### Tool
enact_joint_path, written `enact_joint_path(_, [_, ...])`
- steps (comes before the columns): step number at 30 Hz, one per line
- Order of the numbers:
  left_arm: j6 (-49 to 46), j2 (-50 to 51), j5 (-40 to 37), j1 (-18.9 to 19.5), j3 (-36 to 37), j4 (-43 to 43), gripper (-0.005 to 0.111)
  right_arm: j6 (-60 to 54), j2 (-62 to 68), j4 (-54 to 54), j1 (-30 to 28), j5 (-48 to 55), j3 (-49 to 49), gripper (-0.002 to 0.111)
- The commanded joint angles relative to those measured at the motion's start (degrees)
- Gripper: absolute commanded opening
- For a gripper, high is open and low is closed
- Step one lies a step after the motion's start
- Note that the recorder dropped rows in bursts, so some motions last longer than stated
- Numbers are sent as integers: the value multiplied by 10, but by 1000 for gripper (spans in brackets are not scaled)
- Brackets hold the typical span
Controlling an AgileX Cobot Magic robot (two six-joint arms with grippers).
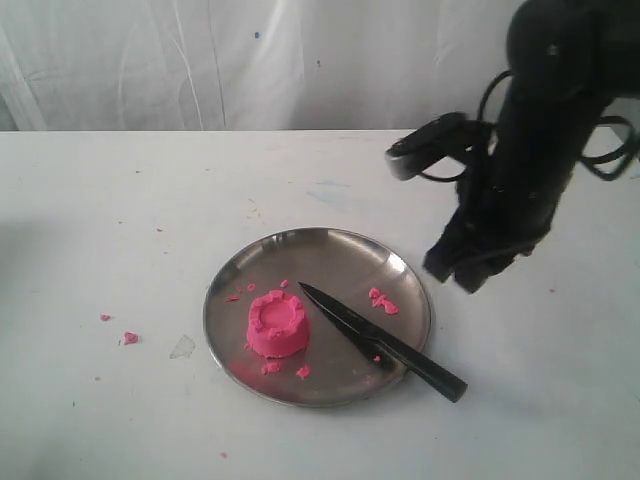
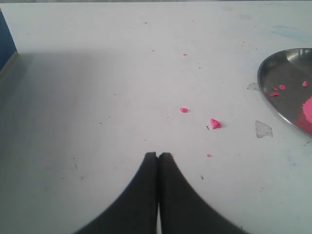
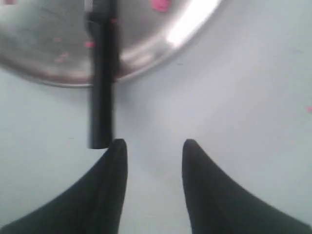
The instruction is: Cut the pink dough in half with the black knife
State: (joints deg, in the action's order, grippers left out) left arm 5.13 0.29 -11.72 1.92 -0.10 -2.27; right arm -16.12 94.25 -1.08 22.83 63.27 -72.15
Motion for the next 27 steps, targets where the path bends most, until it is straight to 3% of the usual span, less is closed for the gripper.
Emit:
enact_joint_path(1, [1,-3,1,-4,1,-3,0,142,-58,-158,-84,-100,63,36])
enact_joint_path(5, [1,-3,1,-4,1,-3,0,296,-77,-256,-169,-124,139,36])
enact_joint_path(9, [1,-3,1,-4,1,-3,0,312,-78,-201,-206,-211,216,36])
enact_joint_path(12, [1,-3,1,-4,1,-3,0,214,-78,-97,-204,-271,243,36])
enact_joint_path(18, [1,-3,1,-4,1,-3,0,49,-72,119,-215,-262,205,36])
enact_joint_path(20, [1,-3,1,-4,1,-3,0,-61,-56,266,-247,-224,173,36])
enact_joint_path(21, [1,-3,1,-4,1,-3,0,-173,-33,415,-271,-162,162,32])
enact_joint_path(23, [1,-3,1,-4,1,-3,0,-349,13,591,-280,-22,163,23])
enact_joint_path(25, [1,-3,1,-4,1,-3,0,-436,45,643,-279,30,163,20])
enact_joint_path(27, [1,-3,1,-4,1,-3,0,-440,62,630,-279,12,163,21])
